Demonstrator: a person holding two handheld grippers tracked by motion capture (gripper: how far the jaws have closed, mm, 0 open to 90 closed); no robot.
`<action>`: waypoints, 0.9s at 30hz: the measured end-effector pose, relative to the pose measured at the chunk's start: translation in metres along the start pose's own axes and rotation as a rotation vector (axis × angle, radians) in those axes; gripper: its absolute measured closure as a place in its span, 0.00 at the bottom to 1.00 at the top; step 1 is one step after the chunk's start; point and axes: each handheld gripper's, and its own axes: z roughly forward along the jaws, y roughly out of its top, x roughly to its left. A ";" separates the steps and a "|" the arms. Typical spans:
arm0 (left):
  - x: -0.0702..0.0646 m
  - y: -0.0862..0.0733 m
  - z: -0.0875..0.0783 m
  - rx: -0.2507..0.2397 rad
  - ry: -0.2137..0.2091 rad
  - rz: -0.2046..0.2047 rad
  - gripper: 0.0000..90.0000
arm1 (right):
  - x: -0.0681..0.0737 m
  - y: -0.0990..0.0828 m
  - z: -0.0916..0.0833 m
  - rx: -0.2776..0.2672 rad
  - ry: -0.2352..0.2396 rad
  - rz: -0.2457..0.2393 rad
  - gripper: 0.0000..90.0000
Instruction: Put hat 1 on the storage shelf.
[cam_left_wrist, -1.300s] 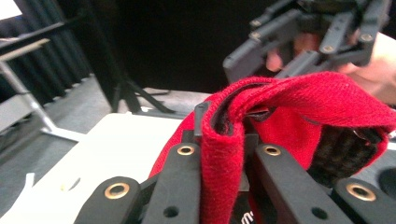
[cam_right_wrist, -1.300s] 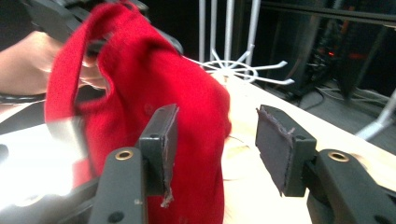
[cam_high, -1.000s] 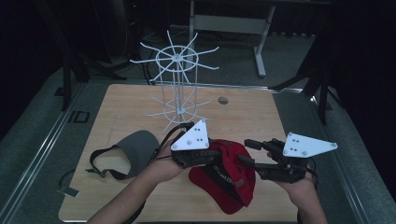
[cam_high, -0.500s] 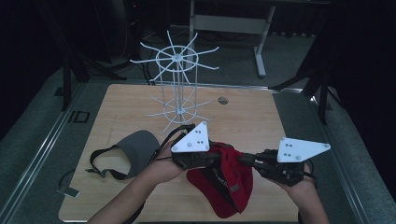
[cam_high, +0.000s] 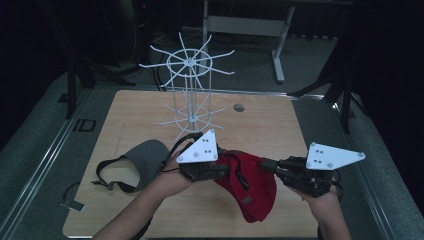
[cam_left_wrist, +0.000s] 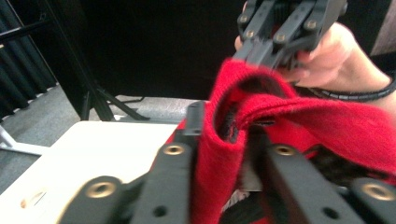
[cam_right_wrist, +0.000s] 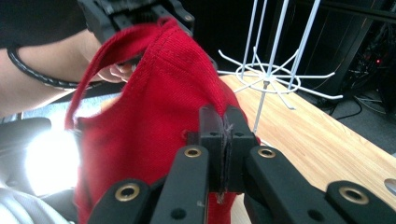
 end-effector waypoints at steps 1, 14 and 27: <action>0.000 -0.001 -0.001 -0.001 -0.004 0.001 0.75 | 0.000 0.001 -0.001 -0.001 -0.003 -0.001 0.99; -0.003 -0.008 -0.013 -0.012 0.058 -0.007 0.57 | -0.002 0.008 -0.013 -0.042 -0.043 0.016 0.99; 0.002 -0.022 -0.031 -0.037 0.139 -0.076 0.58 | -0.006 0.013 -0.023 -0.076 -0.048 0.040 0.99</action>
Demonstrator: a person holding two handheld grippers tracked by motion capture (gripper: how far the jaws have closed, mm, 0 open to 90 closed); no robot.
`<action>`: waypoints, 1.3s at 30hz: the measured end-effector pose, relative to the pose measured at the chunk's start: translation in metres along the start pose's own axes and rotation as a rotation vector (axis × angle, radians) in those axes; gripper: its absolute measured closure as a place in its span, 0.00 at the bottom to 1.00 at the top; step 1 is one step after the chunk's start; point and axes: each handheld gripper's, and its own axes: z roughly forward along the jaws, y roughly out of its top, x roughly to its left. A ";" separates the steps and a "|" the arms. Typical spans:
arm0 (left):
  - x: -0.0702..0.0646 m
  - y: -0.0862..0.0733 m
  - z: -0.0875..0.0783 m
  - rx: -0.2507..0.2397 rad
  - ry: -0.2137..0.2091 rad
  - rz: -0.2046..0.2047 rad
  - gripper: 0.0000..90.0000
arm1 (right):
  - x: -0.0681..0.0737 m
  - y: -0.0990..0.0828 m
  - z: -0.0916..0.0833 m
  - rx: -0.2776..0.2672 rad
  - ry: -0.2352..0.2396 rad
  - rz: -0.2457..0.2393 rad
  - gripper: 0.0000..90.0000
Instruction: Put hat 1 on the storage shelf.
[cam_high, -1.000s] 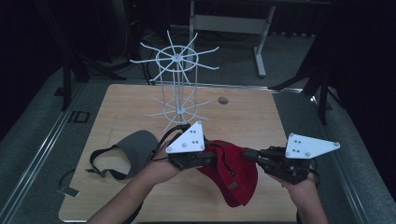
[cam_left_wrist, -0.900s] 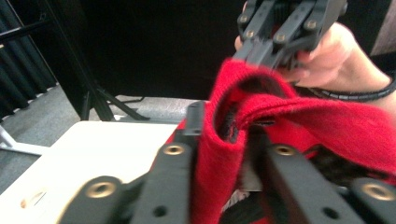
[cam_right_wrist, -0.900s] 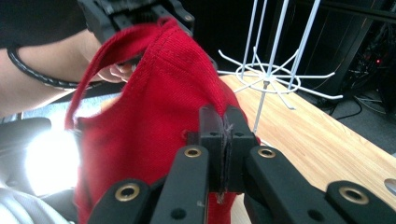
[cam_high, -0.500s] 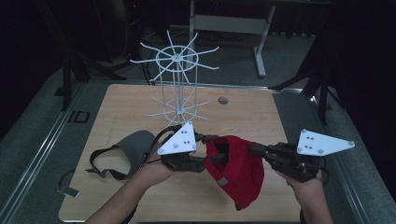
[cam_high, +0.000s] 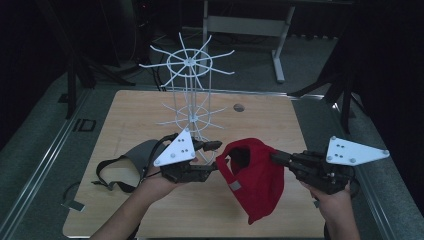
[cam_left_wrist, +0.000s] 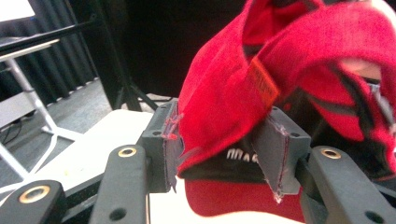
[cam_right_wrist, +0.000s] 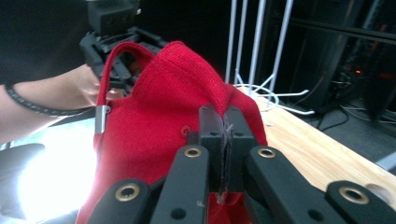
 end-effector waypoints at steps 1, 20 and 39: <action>0.000 -0.002 -0.001 0.001 0.007 -0.004 0.58 | -0.001 0.000 -0.001 -0.004 -0.004 0.003 0.99; 0.000 -0.078 -0.019 0.007 0.097 -0.109 0.54 | -0.035 0.023 -0.011 -0.074 -0.164 0.075 0.99; -0.005 -0.145 -0.019 0.046 0.143 -0.198 0.54 | -0.065 0.081 0.005 -0.127 -0.283 0.064 0.99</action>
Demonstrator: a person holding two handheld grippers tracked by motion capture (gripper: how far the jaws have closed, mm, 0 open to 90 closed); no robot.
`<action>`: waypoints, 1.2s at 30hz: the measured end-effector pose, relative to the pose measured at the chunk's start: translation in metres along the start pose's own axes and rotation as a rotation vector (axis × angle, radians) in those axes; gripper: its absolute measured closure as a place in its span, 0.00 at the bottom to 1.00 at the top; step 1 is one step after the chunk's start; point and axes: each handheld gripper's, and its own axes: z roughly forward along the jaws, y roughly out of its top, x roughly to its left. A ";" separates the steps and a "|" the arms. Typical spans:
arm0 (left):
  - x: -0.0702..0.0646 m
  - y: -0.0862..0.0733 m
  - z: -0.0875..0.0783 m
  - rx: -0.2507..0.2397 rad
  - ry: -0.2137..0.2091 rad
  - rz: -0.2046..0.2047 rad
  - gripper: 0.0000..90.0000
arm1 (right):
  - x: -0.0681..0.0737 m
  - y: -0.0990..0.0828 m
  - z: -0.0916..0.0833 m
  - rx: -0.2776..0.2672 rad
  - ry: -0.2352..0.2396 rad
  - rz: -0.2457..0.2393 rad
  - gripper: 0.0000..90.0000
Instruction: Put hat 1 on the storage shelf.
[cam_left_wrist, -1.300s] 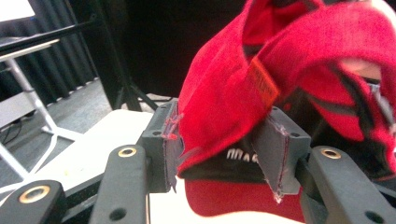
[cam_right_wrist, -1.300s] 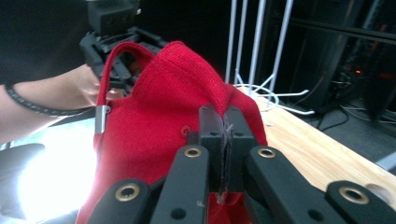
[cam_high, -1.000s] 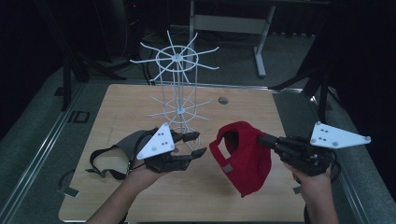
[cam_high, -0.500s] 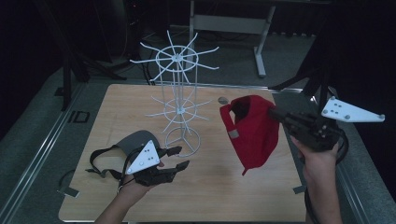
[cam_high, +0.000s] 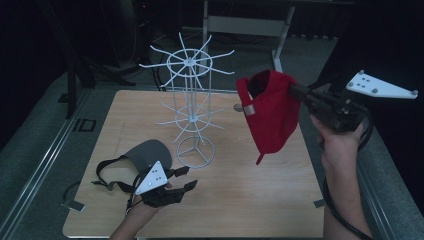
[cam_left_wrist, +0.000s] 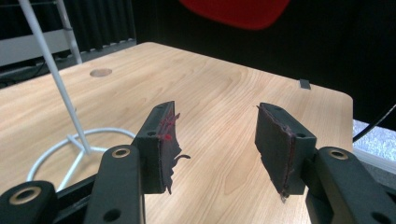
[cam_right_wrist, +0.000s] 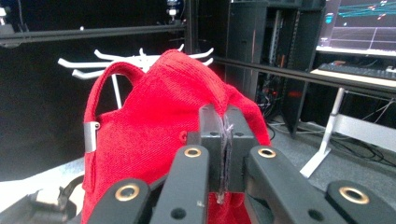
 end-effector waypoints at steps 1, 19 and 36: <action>0.000 -0.002 0.000 0.001 0.000 -0.005 0.54 | -0.001 0.004 0.002 -0.003 -0.005 0.001 0.99; 0.006 -0.048 -0.007 0.047 0.056 -0.070 0.54 | -0.006 0.016 0.042 0.054 -0.021 -0.005 0.99; 0.008 -0.067 -0.015 0.119 0.138 -0.131 0.34 | -0.006 -0.009 0.050 0.091 0.013 0.017 0.98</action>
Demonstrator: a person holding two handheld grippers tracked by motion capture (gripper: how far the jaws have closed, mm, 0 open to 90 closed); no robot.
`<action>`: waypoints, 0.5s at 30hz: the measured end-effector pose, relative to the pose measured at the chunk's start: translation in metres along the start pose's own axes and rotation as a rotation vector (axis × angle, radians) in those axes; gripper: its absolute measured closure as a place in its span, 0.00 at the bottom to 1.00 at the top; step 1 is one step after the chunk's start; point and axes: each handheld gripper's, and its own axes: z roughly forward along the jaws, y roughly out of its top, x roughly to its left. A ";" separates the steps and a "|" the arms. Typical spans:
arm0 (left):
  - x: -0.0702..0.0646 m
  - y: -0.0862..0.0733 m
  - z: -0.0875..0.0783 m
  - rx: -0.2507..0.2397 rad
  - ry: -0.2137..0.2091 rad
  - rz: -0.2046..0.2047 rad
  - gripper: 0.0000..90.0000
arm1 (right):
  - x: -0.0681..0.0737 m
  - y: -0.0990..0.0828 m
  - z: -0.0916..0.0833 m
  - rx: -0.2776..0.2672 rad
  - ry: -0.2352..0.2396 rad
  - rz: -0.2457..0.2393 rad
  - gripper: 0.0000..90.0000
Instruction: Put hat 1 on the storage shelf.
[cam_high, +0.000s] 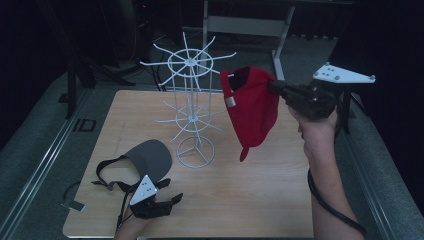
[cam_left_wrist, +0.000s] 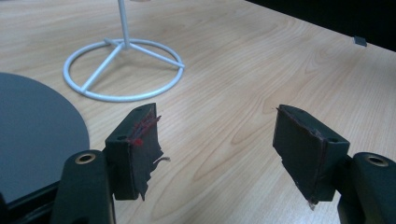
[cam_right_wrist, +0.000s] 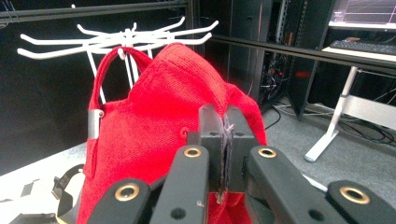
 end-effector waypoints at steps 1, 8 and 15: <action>0.000 0.000 0.000 0.001 0.000 0.001 0.34 | 0.000 -0.002 0.000 0.002 -0.001 0.000 0.98; 0.001 -0.004 0.000 0.004 -0.008 -0.012 0.34 | 0.001 -0.015 0.002 0.022 0.011 0.006 0.98; 0.002 -0.004 -0.001 0.002 -0.015 -0.017 0.34 | 0.000 -0.023 0.002 0.028 0.033 0.014 0.90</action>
